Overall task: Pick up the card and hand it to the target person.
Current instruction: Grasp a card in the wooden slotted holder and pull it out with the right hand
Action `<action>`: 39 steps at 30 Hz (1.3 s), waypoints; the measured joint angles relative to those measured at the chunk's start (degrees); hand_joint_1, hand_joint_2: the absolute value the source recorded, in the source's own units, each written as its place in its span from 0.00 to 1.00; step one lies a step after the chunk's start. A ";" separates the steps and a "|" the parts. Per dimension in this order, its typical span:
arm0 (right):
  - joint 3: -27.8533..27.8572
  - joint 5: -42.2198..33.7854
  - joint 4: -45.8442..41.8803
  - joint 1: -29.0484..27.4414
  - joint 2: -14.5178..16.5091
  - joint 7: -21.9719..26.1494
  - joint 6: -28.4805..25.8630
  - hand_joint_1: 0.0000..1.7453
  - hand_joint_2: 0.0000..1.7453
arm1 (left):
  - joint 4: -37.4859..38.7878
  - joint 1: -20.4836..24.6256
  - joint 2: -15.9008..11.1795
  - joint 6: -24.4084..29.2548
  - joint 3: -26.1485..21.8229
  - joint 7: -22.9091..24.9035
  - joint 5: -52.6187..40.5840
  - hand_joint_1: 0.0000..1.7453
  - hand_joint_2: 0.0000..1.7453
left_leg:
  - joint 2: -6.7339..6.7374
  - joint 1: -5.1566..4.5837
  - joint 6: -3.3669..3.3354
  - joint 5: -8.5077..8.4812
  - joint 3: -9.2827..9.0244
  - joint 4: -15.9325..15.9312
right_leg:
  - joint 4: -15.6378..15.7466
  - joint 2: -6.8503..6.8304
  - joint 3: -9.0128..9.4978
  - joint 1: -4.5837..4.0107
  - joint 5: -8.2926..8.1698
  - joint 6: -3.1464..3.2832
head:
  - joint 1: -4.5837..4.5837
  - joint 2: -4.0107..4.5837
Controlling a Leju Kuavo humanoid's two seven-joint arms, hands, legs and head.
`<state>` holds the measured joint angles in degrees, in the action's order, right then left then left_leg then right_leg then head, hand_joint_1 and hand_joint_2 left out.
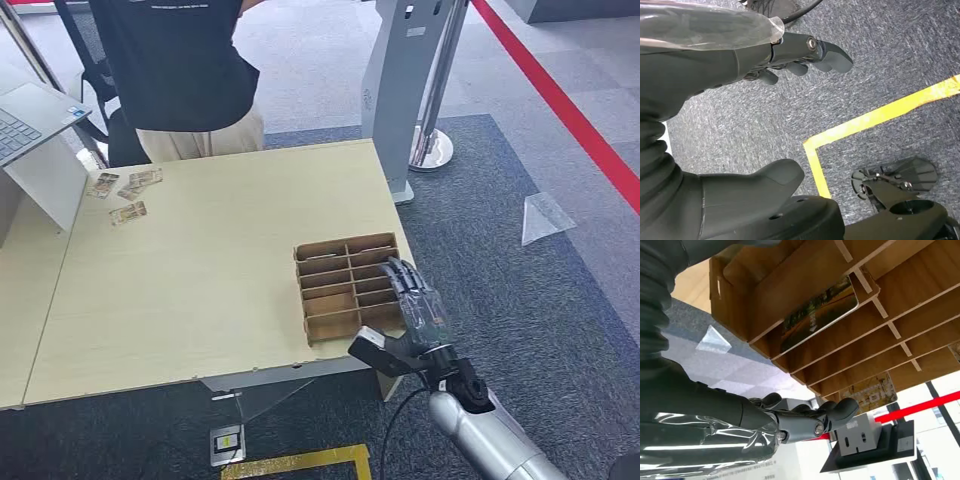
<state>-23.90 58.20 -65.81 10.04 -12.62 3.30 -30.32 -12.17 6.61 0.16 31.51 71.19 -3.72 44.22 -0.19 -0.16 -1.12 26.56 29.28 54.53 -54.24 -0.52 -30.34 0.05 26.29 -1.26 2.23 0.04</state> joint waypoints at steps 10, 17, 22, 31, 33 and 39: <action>-0.62 0.39 1.10 0.91 0.35 -0.47 -0.08 1.00 1.00 | 0.00 -0.01 0.20 -0.16 0.01 0.07 0.02 0.00 1.00 | 0.00 0.00 0.00 0.00 0.00 0.00 | 0.00 0.00 0.00 0.00 0.00 0.00 | 0.00 0.00; -0.73 0.50 1.91 2.00 0.65 -0.46 -0.14 1.00 1.00 | 0.00 -0.01 0.37 -0.28 0.02 0.07 0.02 0.00 1.00 | 0.01 0.00 0.00 0.00 -0.03 0.00 | 0.00 0.01 0.01 0.00 0.00 0.00 | 0.00 0.00; -0.73 0.95 1.95 2.15 0.71 -0.57 -0.11 1.00 1.00 | 0.00 -0.01 0.43 -0.32 0.02 0.07 0.02 0.00 1.00 | 0.01 0.00 0.00 0.00 -0.03 0.00 | 0.00 0.01 0.01 0.00 0.00 0.00 | 0.00 0.00; -0.80 2.22 1.92 2.12 0.71 -0.70 0.05 1.00 1.00 | 0.00 -0.01 0.47 -0.34 0.02 0.15 -0.03 0.00 1.00 | 0.01 0.00 0.00 0.00 -0.03 0.00 | 0.00 0.01 0.01 0.00 0.00 0.00 | 0.00 -0.01; -0.85 2.63 1.78 2.11 0.71 -0.78 0.47 1.00 1.00 | 0.00 -0.01 0.47 -0.36 0.03 0.15 -0.12 0.00 1.00 | 0.01 0.00 0.00 0.00 -0.03 0.00 | 0.00 0.02 0.01 0.00 0.00 0.00 | 0.00 -0.01; -0.74 4.15 -0.33 2.42 0.49 -0.95 3.11 1.00 1.00 | 0.00 -0.02 0.45 -0.55 0.16 0.11 -0.37 0.00 1.00 | 0.01 0.00 0.00 0.00 -0.02 0.02 | 0.00 0.03 0.01 0.00 -0.02 -0.01 | 0.00 0.00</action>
<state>-24.64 62.35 -66.14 12.46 -12.14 2.35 -27.21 -12.17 6.59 0.61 30.96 71.35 -3.60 43.85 -0.18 -0.17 -1.12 26.56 29.26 54.55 -54.25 -0.49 -30.33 0.05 26.27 -1.27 2.23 0.04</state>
